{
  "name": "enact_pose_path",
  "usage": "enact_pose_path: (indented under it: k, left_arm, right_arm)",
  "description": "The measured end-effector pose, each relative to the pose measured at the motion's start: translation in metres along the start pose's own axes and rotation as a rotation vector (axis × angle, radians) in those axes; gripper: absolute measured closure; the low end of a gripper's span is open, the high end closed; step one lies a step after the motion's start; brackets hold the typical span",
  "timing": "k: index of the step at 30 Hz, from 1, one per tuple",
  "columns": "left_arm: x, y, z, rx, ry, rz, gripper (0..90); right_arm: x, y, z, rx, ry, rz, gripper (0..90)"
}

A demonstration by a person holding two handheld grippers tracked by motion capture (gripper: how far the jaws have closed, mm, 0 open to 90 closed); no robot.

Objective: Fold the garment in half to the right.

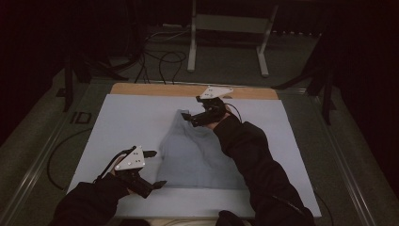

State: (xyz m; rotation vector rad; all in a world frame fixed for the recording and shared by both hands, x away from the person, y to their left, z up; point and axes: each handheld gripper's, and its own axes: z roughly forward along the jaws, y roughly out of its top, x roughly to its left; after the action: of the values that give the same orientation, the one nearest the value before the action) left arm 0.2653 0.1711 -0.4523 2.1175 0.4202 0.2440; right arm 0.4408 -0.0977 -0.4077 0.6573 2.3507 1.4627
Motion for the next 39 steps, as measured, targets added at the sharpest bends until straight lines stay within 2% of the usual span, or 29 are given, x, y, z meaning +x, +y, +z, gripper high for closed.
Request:
enact_pose_path:
  k: [8, 16, 24, 29, 33, 39]
  left_arm:
    - [0.001, -0.007, 0.011, 0.036, -0.033, 0.014, 0.3]
    - [-0.002, -0.017, 0.02, 0.098, -0.053, 0.023, 0.7]
    - [-0.002, -0.029, 0.022, 0.146, -0.059, 0.001, 3.1]
    - [-0.001, -0.036, 0.021, 0.167, -0.067, -0.012, 8.4]
    - [-0.002, -0.039, 0.021, 0.19, -0.079, -0.006, 14.4]
    - [-0.003, -0.044, 0.021, 0.225, -0.081, -0.009, 19.8]
  right_arm:
    - [-0.01, 0.002, 0.034, 0.055, -0.009, 0.004, 8.8]
    - [-0.016, -0.005, 0.068, 0.119, -0.014, 0.03, 10.6]
    - [-0.019, -0.013, 0.097, 0.172, -0.015, 0.062, 14.9]
    - [-0.022, -0.018, 0.114, 0.199, -0.03, 0.09, 18.7]
    - [-0.025, -0.022, 0.127, 0.235, -0.053, 0.109, 22.3]
    - [-0.032, -0.027, 0.139, 0.282, -0.082, 0.135, 27.0]
